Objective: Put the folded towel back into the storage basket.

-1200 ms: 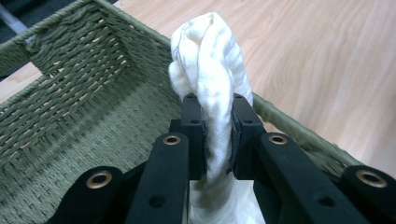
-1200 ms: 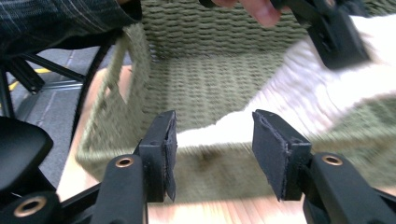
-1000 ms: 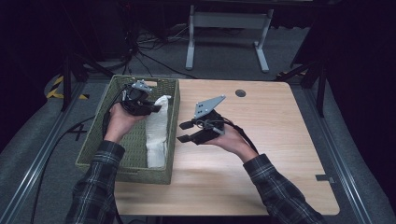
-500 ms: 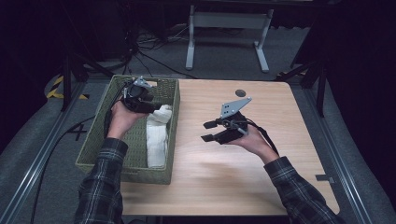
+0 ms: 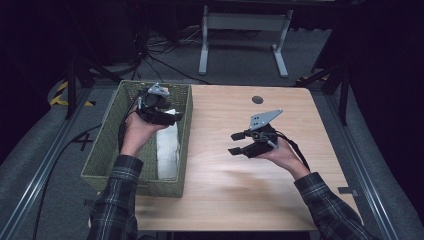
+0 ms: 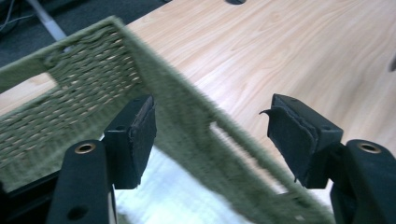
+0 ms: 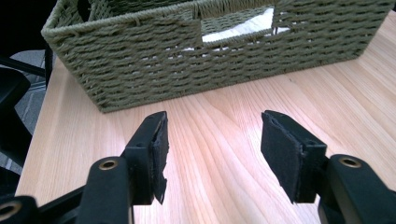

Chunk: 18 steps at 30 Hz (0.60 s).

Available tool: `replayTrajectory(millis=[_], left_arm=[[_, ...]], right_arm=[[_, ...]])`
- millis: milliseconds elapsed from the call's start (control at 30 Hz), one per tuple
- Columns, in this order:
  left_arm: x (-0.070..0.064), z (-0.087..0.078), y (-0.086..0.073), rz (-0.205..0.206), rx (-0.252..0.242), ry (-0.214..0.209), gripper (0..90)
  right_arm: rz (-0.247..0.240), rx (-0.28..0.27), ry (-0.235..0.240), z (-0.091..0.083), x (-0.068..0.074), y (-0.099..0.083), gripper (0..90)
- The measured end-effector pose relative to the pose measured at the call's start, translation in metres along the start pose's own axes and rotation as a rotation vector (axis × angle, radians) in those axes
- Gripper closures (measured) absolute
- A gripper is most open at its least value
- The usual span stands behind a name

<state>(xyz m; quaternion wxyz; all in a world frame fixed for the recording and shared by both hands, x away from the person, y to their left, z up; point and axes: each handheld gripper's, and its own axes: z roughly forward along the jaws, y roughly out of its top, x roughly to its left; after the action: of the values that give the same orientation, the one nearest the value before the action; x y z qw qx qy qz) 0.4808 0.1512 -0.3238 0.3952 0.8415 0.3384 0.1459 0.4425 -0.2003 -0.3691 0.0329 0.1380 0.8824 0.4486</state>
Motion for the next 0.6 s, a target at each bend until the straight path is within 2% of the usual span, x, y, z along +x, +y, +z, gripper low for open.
replayTrajectory(millis=[100, 267, 367, 533, 567, 600], left_arm=[[-0.014, 0.002, 0.003, -0.008, -0.016, -0.021, 31.7], [-0.041, 0.007, 0.007, 0.008, -0.026, -0.059, 28.8], [-0.055, 0.010, 0.009, 0.015, -0.041, -0.068, 27.6], [-0.080, 0.020, 0.010, 0.030, -0.036, -0.086, 24.8], [-0.080, 0.020, 0.010, 0.030, -0.036, -0.086, 24.2], [-0.088, 0.024, 0.011, 0.032, -0.041, -0.100, 23.9]], right_arm=[[0.001, 0.002, -0.006, -0.004, -0.001, -0.004, 41.5], [0.000, 0.006, -0.019, -0.014, -0.002, -0.013, 40.0], [-0.001, 0.015, -0.028, -0.018, -0.004, -0.018, 39.1], [0.008, 0.014, -0.046, -0.027, -0.009, -0.028, 36.9], [0.009, 0.013, -0.052, -0.028, -0.010, -0.029, 36.5], [0.018, 0.010, -0.054, -0.030, -0.010, -0.032, 36.3]])
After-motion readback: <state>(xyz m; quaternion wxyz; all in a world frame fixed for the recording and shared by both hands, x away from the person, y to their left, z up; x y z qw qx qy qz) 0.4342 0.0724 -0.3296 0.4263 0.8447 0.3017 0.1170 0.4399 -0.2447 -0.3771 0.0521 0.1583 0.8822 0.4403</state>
